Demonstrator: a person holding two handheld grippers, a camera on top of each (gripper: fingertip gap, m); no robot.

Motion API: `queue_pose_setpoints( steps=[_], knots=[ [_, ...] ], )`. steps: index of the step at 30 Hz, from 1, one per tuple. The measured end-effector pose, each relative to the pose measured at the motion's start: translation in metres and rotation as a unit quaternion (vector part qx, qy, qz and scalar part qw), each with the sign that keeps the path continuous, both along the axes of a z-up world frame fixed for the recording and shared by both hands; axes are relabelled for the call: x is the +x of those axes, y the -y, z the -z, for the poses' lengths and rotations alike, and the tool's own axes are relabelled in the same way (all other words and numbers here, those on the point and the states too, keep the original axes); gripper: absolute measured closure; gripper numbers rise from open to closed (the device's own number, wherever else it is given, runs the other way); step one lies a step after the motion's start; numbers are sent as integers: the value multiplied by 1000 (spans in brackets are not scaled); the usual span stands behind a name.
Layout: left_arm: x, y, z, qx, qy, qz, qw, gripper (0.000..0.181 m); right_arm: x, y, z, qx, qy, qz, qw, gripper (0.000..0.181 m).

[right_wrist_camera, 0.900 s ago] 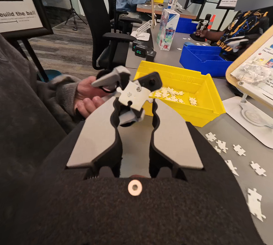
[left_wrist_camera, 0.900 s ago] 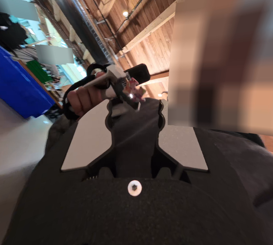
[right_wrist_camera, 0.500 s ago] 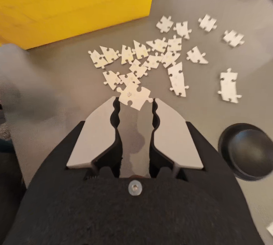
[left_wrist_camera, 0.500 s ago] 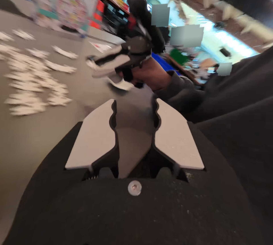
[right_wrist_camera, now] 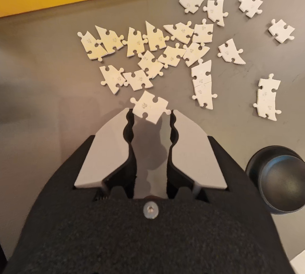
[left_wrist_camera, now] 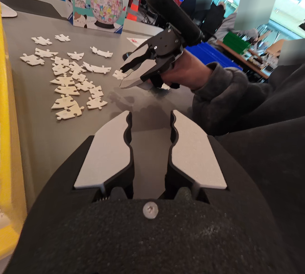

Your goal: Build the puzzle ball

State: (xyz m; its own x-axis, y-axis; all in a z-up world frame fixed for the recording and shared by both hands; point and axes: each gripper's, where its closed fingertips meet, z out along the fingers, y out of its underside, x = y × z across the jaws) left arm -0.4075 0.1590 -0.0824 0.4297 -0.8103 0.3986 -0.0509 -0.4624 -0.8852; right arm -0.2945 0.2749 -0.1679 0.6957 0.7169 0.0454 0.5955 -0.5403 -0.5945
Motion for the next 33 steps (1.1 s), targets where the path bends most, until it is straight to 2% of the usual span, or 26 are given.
queue_pose_setpoints(
  steps=[6,15,24,33],
  knots=[
    [2,-1,7,-2,-18,-1,1000,138,0,5,7,-6,33,-47,998,139],
    [1,-2,8,-7,-17,-2,1000,139,-20,4,16,-25,40,-74,996,139],
    [0,-1,7,-4,-20,-2,1000,139,5,-21,22,-39,80,-9,996,139],
    [1,-1,10,-7,-26,0,1000,139,6,-31,25,-40,80,18,996,139]
  ],
)
